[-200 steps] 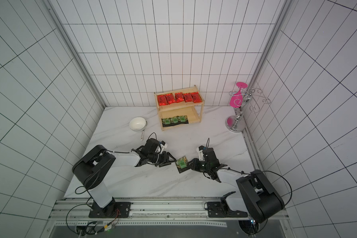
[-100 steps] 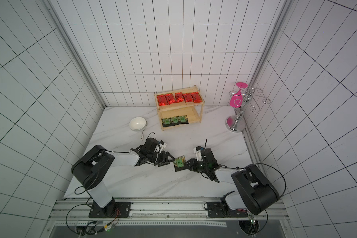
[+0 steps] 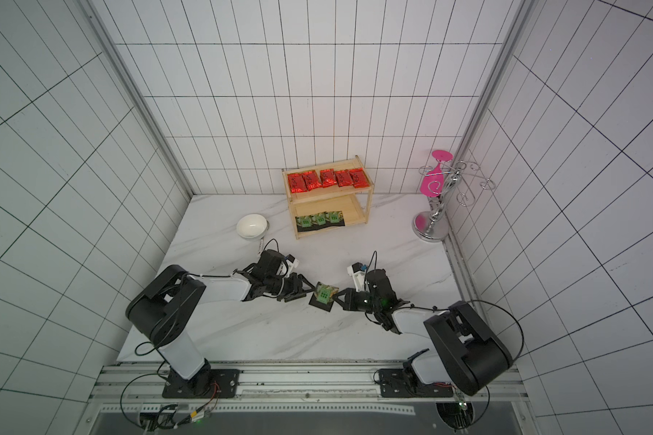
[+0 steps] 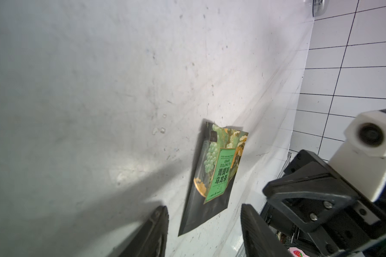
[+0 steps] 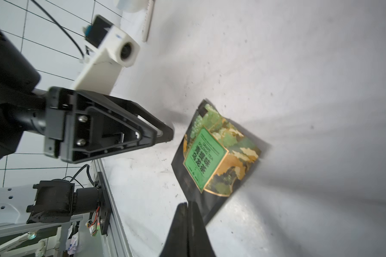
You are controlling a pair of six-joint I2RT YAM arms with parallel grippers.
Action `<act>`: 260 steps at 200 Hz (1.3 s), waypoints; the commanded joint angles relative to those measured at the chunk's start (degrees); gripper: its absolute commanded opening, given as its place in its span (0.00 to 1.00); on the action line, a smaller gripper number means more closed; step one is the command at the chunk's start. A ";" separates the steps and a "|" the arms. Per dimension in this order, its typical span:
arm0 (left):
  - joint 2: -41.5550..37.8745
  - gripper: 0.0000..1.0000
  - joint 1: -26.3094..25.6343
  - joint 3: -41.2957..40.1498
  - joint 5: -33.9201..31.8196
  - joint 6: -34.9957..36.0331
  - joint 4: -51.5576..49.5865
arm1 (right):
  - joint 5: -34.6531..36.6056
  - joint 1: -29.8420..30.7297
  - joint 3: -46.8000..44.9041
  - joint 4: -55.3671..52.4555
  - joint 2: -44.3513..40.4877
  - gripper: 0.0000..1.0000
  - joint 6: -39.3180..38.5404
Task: Place the tea bags on the shelf by color
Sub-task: Pick up the tea bag from the center of the board.
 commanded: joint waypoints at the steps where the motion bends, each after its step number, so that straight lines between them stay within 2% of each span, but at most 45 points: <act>1: 2.15 0.57 0.47 0.00 -4.88 2.33 -7.06 | 2.34 -1.02 3.34 -1.31 1.65 0.02 -3.53; 28: 3.64 0.56 0.48 1.58 -4.16 2.73 -7.50 | -0.77 -1.13 3.86 6.33 9.64 0.00 -0.84; 88: 8.22 0.56 -0.98 4.15 -2.88 3.30 -7.43 | 1.63 -2.67 0.75 13.37 19.94 0.00 1.02; 130: 10.95 0.55 -1.85 4.14 -2.32 2.88 -6.08 | 3.59 -3.76 -1.86 14.02 22.14 0.00 2.86; 157: 12.56 0.51 -2.84 4.76 -1.23 2.34 -4.54 | 3.78 -3.77 -2.14 15.22 24.07 0.00 3.80; 188: 14.02 0.41 -3.56 5.47 -0.31 1.33 -2.71 | 2.63 -3.72 -2.28 18.84 27.71 0.00 5.29; 201: 14.37 0.34 -3.57 5.44 -0.12 0.94 -2.03 | 2.38 -3.75 -2.43 20.02 28.59 0.00 5.71; 213: 14.51 0.27 -3.61 5.51 0.06 0.60 -1.53 | 2.29 -3.75 -2.41 20.13 28.74 0.00 5.72; 239: 14.67 0.22 -3.61 6.04 -0.59 0.06 -1.20 | 2.38 -3.76 -2.57 19.91 28.92 0.00 5.96; 260: 15.71 0.12 -3.74 6.90 -0.85 -0.43 -1.29 | 2.38 -3.85 -3.01 20.17 28.83 0.00 6.13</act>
